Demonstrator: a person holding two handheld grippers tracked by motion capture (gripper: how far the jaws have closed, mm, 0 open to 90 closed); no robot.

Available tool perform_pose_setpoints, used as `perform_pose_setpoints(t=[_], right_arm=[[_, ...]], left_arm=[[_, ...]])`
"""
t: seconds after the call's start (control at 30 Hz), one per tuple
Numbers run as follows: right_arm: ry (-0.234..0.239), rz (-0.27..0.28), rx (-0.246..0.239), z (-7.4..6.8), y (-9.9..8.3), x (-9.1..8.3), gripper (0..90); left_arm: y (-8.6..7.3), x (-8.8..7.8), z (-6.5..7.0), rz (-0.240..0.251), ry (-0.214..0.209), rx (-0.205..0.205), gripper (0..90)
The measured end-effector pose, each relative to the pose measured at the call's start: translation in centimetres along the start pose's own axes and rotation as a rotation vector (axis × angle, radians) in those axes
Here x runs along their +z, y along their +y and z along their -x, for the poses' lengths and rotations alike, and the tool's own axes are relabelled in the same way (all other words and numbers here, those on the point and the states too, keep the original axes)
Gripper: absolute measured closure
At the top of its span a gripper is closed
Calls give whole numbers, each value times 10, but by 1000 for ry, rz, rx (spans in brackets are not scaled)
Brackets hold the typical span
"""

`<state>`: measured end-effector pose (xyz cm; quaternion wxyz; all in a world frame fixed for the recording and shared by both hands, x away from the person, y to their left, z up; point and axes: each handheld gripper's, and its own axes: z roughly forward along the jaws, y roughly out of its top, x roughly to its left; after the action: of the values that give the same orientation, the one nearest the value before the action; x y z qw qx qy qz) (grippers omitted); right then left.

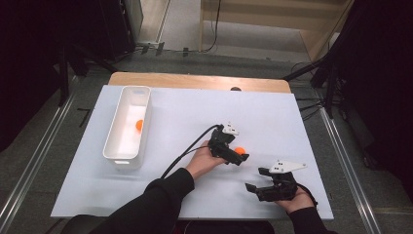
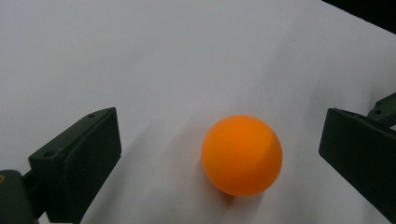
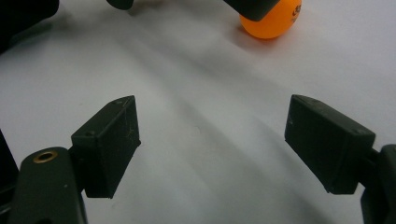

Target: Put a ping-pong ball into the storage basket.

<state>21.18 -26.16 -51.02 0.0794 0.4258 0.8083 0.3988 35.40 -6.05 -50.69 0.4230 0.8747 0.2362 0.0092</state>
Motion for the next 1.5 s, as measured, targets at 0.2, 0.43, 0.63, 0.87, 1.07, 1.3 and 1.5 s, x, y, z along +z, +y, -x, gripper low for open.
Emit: perform_pose_setpoints(t=[0.2, 0.43, 0.63, 0.87, 1.07, 1.3, 1.5], right_arm=[[0, -2, 3, 0, 0, 0, 164], [0, -2, 2, 0, 0, 0, 164], [-1, -2, 2, 0, 0, 0, 164], [-3, -5, -2, 0, 0, 0, 164], [-3, -5, -4, 0, 0, 0, 164], [-3, -7, -4, 0, 0, 0, 164], [-3, -6, -5, -1, 0, 1, 164]], left_arm=[[-2, 4, 3, -15, 3, 23, 0], [-6, 9, 7, -61, 37, 69, 0], [-8, 11, 9, -81, 55, 98, 0], [-8, 15, 17, -117, 128, 168, 67], [-8, 15, 17, -116, 127, 171, 68], [-12, 10, 21, -80, 84, 206, 292], [-13, 7, 24, -68, 93, 198, 432]])
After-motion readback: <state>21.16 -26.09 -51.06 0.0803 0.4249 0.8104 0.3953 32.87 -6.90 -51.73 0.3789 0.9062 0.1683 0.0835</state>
